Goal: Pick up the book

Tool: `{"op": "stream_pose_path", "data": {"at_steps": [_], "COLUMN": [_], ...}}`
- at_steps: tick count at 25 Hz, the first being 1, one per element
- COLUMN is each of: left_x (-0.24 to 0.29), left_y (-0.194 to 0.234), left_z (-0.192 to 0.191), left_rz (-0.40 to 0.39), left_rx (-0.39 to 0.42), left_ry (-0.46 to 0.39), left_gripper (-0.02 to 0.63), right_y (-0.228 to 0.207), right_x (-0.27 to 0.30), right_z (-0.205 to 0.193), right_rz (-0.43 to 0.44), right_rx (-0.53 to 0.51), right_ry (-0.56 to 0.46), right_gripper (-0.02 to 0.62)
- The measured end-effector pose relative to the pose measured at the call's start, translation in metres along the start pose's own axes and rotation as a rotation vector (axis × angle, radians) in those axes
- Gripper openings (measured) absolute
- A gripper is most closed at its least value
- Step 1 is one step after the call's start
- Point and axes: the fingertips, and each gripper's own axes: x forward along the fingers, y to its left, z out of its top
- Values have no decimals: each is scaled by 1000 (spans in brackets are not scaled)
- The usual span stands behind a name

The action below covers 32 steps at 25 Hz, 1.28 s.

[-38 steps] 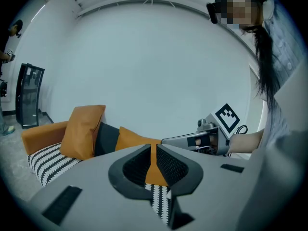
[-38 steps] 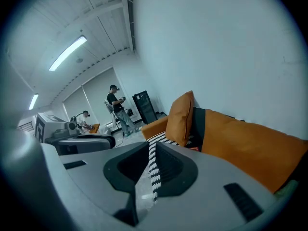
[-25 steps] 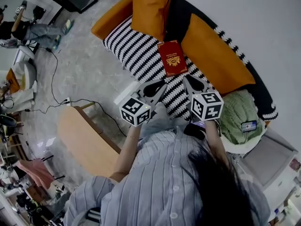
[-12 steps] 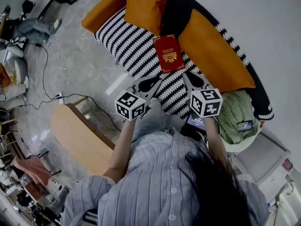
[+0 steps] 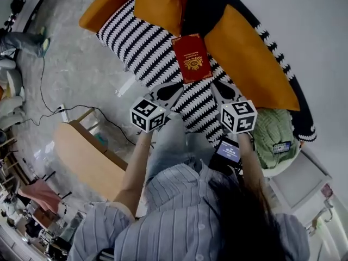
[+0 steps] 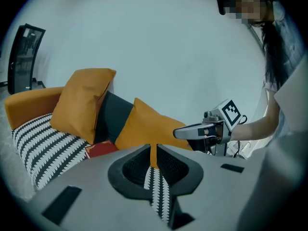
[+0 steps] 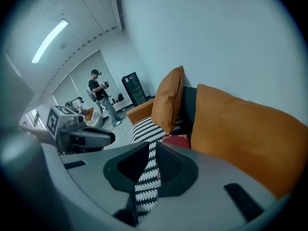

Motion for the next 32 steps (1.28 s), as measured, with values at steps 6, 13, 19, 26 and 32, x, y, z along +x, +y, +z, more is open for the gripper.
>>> {"op": "stream_pose_path", "data": {"at_steps": [6,13,19,26,32], "left_x": [41,83,111,140,150], "left_y": [44,90,127,163,192], "left_z": [-25,-74,-109,-156,-178], "left_rz": [-12,-40,-81,-85,-66], "left_rx": [-77,-124,-164,-296,-419], "left_ry": [45,155,215,287,301], "left_gripper": [56,83,114,209,287], "right_y": [-30,-62,-90,-124,-150], "right_x": [46,102,151,179,195], "right_z": [-21,-56,-96,-141,-167], "right_rz": [13,26,5,-26,-62], "right_rx": [10,95,134,236,284], "right_ry": [62,137,198,221,261], "right_gripper": [51,51,77,203,264]}}
